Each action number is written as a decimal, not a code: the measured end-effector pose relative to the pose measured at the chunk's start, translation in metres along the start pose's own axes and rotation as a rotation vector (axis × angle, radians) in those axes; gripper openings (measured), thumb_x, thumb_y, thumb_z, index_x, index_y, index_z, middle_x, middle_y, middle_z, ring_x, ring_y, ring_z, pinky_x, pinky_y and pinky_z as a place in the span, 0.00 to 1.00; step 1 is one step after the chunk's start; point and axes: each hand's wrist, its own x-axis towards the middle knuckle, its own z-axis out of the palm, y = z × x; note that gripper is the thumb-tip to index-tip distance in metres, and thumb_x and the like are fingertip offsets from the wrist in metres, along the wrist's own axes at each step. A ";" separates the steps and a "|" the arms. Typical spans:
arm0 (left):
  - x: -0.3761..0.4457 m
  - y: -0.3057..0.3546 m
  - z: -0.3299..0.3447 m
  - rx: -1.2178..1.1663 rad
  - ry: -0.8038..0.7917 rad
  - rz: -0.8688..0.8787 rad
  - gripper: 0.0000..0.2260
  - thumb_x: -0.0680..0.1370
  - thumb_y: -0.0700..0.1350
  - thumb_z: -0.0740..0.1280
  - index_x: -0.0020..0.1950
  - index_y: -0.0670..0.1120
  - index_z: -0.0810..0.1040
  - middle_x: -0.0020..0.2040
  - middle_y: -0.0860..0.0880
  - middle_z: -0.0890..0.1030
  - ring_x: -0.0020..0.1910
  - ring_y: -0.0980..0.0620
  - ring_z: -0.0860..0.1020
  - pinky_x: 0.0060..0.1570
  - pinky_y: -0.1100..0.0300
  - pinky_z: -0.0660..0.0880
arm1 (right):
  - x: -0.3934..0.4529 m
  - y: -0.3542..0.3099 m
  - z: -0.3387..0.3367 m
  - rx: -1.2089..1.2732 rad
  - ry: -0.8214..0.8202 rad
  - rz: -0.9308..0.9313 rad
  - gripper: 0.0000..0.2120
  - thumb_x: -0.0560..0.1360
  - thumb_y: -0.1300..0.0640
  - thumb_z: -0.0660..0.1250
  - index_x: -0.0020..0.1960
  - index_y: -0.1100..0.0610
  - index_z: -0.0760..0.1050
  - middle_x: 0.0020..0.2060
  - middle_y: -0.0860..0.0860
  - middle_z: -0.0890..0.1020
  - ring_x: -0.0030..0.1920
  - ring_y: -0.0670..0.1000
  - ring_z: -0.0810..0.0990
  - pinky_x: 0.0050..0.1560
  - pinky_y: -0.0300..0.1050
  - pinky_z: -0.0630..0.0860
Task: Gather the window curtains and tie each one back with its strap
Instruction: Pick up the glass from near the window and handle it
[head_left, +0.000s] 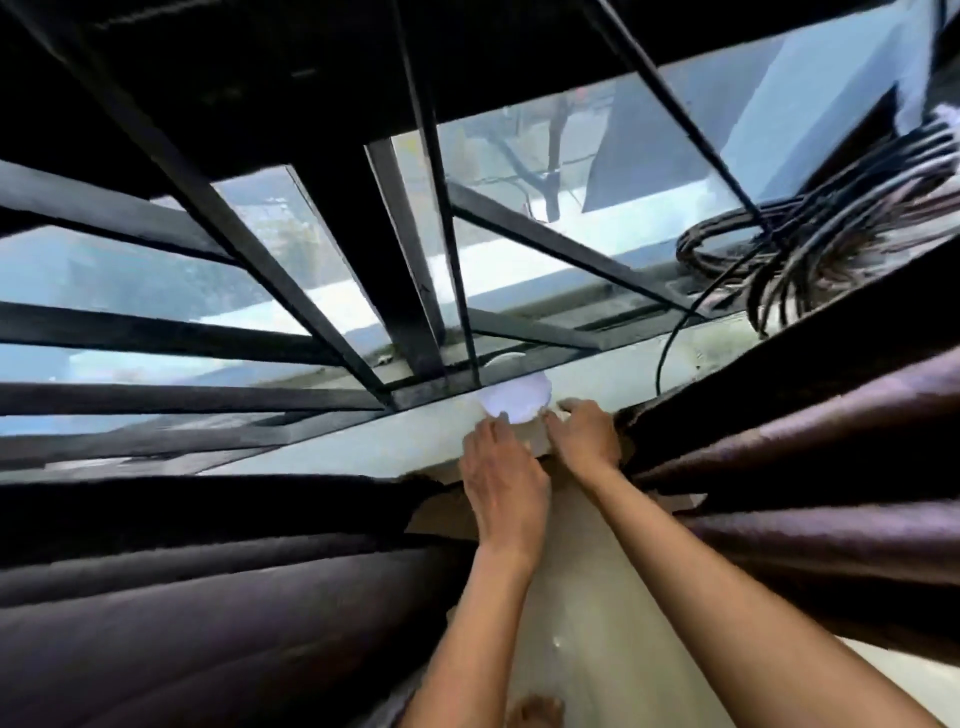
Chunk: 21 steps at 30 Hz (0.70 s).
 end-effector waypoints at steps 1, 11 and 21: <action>0.007 -0.001 0.003 0.003 -0.028 -0.017 0.18 0.73 0.36 0.67 0.62 0.38 0.74 0.56 0.39 0.78 0.54 0.39 0.76 0.54 0.50 0.73 | 0.009 -0.001 0.007 -0.011 0.007 0.017 0.19 0.77 0.50 0.64 0.63 0.60 0.75 0.63 0.58 0.77 0.63 0.58 0.74 0.56 0.46 0.71; 0.050 -0.020 0.027 0.007 -0.135 -0.018 0.19 0.80 0.40 0.58 0.71 0.37 0.64 0.67 0.40 0.70 0.65 0.41 0.68 0.62 0.53 0.66 | 0.068 0.000 0.045 0.117 0.065 0.135 0.08 0.71 0.62 0.66 0.49 0.63 0.77 0.46 0.61 0.83 0.46 0.61 0.83 0.45 0.46 0.80; 0.014 -0.024 0.018 -0.110 -0.131 0.074 0.12 0.80 0.40 0.57 0.60 0.40 0.74 0.57 0.40 0.74 0.55 0.43 0.72 0.44 0.62 0.62 | -0.018 0.063 -0.003 0.294 -0.003 0.046 0.05 0.72 0.68 0.64 0.41 0.62 0.78 0.27 0.56 0.82 0.25 0.45 0.81 0.35 0.45 0.81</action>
